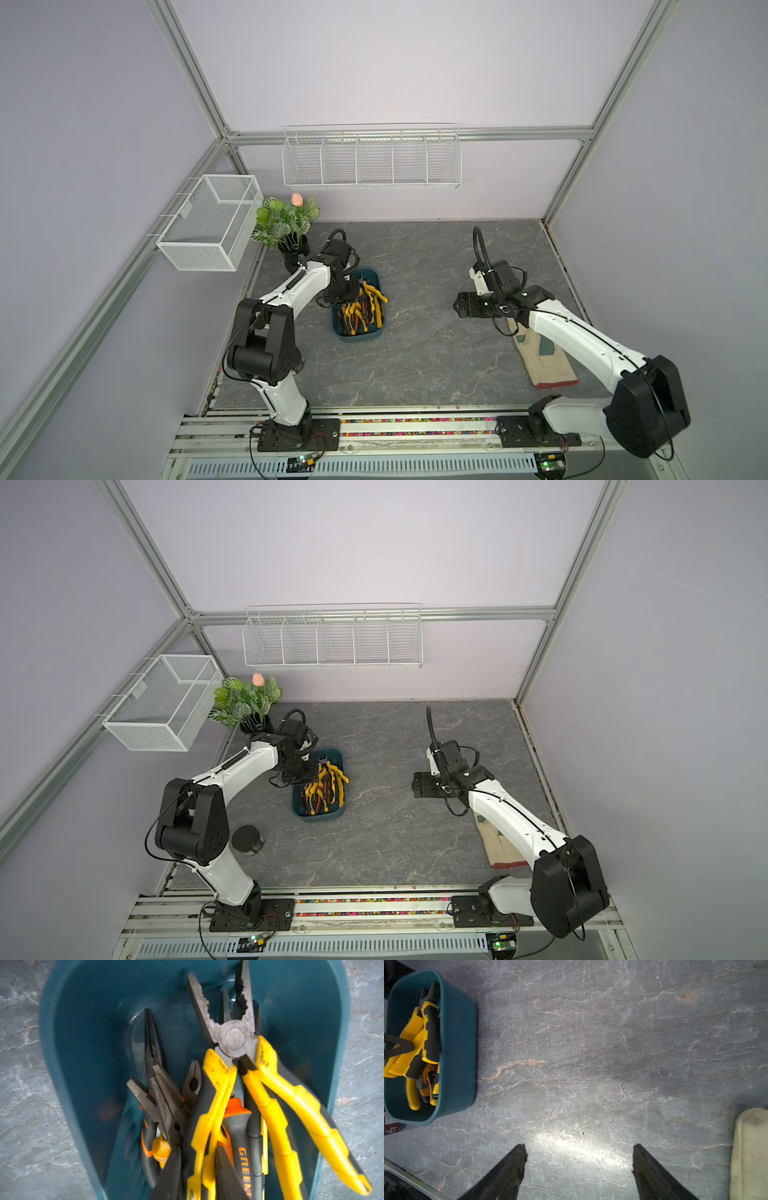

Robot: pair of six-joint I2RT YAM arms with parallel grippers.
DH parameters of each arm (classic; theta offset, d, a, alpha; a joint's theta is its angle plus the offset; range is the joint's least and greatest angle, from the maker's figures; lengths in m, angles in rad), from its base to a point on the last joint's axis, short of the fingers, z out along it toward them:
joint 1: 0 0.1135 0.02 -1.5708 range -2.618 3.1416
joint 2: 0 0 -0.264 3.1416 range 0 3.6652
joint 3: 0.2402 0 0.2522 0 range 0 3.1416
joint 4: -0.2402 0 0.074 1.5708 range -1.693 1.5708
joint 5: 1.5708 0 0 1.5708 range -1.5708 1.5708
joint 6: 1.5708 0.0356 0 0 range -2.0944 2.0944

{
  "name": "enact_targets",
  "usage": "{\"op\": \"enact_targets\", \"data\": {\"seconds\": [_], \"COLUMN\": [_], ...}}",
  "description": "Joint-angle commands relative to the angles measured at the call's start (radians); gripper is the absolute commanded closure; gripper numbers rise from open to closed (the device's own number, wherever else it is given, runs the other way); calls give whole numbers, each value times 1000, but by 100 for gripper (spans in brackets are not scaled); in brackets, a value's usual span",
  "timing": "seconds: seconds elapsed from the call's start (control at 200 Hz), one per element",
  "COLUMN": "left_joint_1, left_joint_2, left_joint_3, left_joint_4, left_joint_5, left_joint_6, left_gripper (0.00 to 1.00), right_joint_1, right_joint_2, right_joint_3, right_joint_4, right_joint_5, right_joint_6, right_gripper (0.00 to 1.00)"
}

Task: Take the pliers out of the storage box
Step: Pick up the pliers from the storage box.

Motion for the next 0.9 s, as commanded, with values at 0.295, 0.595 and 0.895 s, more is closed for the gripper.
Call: {"op": "enact_targets", "data": {"seconds": [0.295,0.595,0.895], "left_joint_1": [7,7,8], "left_joint_2": [-41,-31,-28], "left_joint_3": [64,-3,-12], "left_joint_4": [-129,-102,-95], "left_joint_5": [-10,-50,-42], "left_joint_6": [10,13,18], "left_gripper": [96,55,55], "right_joint_1": [11,16,18], "right_joint_2": [15,15,22], "right_joint_3": [-13,-12,-26], "right_joint_4": [36,34,45], "right_joint_5": [-8,-3,-2], "right_joint_6": [34,33,36], "right_gripper": [18,18,18]}}
